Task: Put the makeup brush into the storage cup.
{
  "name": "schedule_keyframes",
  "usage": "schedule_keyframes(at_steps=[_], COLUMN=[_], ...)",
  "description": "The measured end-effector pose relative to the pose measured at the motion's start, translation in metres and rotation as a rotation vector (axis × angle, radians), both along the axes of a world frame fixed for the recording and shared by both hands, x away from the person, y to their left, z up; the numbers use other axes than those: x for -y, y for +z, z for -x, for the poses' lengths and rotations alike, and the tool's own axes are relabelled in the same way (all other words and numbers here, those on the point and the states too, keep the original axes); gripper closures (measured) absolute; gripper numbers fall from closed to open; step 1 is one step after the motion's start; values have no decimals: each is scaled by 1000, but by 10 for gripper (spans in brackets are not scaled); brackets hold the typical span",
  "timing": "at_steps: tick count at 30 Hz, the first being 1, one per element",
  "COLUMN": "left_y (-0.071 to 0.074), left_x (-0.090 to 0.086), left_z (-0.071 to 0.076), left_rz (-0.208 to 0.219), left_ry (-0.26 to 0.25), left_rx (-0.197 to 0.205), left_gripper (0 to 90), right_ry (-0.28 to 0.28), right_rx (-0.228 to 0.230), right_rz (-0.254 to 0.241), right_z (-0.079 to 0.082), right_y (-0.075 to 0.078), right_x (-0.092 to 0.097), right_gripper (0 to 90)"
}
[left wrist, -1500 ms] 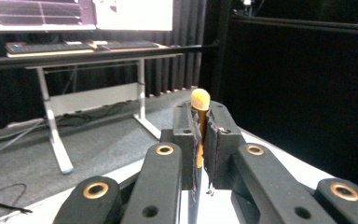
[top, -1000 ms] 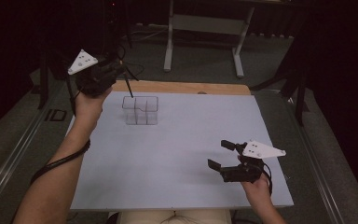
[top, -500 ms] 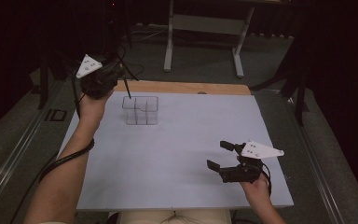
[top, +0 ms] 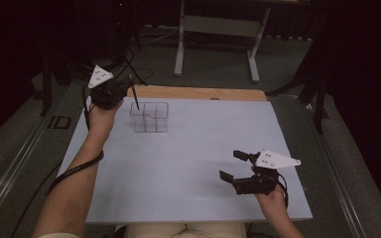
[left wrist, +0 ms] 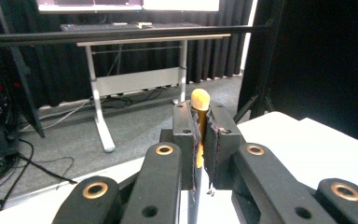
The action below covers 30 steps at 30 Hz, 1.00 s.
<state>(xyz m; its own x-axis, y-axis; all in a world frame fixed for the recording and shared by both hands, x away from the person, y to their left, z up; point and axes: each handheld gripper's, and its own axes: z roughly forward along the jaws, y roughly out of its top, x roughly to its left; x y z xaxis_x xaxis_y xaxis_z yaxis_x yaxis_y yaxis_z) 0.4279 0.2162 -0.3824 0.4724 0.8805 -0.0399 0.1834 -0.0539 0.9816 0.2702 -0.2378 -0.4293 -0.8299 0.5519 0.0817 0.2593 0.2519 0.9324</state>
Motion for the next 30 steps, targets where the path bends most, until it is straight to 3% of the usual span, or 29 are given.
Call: schedule_keyframes(at_steps=[6,10,13,17,19,21,26,30], left_y=[-11,-18,-19,-20,-20,-19,-17,-16], left_x=[0,2,3,5,8,8,9,10], left_z=[-4,-6,-6,-6,-5,-4,1,6], left_rz=[-1,17,2,-11,-5,5,33,19], left_ry=[26,19,14,12,23,22,49,46], left_rx=[-14,-32,-40,-54,-101,-119,-136,-136], left_gripper=[846,840,832,714,621,551,374,279], right_ry=[5,7,5,3,2,2,-2,-4], right_rx=[-2,-4,-5,-4,-4,-4,2,1], right_rz=[5,5,2,2,3,2,2,0], right_z=[0,0,0,0,0,0,0,0], right_y=[0,-1,-1,-1,0,0,1,1], right_x=[-1,-1,-1,0,0,0,1,2], right_gripper=[143,143,143,143,143,143,143,143])
